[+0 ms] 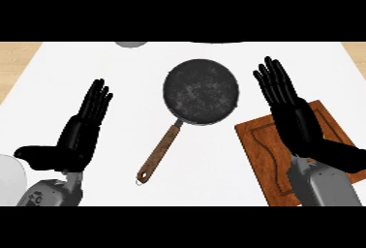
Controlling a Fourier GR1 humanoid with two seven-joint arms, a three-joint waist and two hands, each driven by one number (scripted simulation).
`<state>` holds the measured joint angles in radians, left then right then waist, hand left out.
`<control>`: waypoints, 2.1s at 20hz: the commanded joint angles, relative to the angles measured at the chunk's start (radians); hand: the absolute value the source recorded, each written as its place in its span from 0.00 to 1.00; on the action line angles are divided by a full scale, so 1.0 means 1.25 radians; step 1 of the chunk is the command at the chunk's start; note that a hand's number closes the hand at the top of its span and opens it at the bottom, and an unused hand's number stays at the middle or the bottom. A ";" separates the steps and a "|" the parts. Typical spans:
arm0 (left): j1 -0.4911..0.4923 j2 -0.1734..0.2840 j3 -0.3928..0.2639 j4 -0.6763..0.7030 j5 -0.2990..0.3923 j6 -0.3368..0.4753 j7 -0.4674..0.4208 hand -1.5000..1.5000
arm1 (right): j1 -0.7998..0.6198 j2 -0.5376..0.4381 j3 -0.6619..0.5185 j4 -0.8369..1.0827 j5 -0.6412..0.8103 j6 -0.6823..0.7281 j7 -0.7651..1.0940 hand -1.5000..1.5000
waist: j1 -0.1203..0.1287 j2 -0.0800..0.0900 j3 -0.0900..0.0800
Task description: Pick the squash from the cutting board and place it in the pan
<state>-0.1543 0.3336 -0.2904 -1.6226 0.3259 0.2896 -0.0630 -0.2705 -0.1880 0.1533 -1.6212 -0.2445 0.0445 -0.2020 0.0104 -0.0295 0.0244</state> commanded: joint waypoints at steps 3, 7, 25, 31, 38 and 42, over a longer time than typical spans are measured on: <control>0.036 0.114 0.057 0.069 -0.048 0.026 0.092 0.50 | -0.050 -0.116 0.030 0.026 0.049 0.094 0.079 0.00 | 0.006 0.025 -0.019; 0.092 0.133 0.064 0.146 -0.058 0.048 0.126 0.50 | -0.091 0.018 -0.157 -0.060 -0.067 -0.074 -0.064 0.00 | -0.052 0.000 0.017; 0.014 0.207 0.138 0.286 -0.092 -0.021 0.199 0.50 | 0.107 -0.473 -0.117 -0.212 0.384 0.067 0.219 0.00 | -0.015 0.022 -0.023; 0.004 0.202 0.121 0.266 -0.102 -0.023 0.228 0.50 | 0.033 -0.607 -0.004 -0.233 0.523 0.225 0.430 0.00 | 0.011 0.024 -0.023; 0.002 0.184 0.117 0.290 -0.114 -0.036 0.207 0.50 | -0.098 -0.538 0.201 -0.273 0.594 0.417 0.725 0.00 | 0.023 0.027 -0.023; 0.012 0.177 0.141 0.298 -0.111 -0.046 0.186 0.50 | -0.123 -0.477 0.266 -0.246 0.642 0.489 0.779 0.00 | 0.005 0.025 -0.021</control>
<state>-0.1470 0.5561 -0.1352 -1.2671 0.1835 0.2545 0.1952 -0.3789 -0.8475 0.3924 -1.9309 0.5088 0.5618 0.6563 0.0248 0.0022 -0.0031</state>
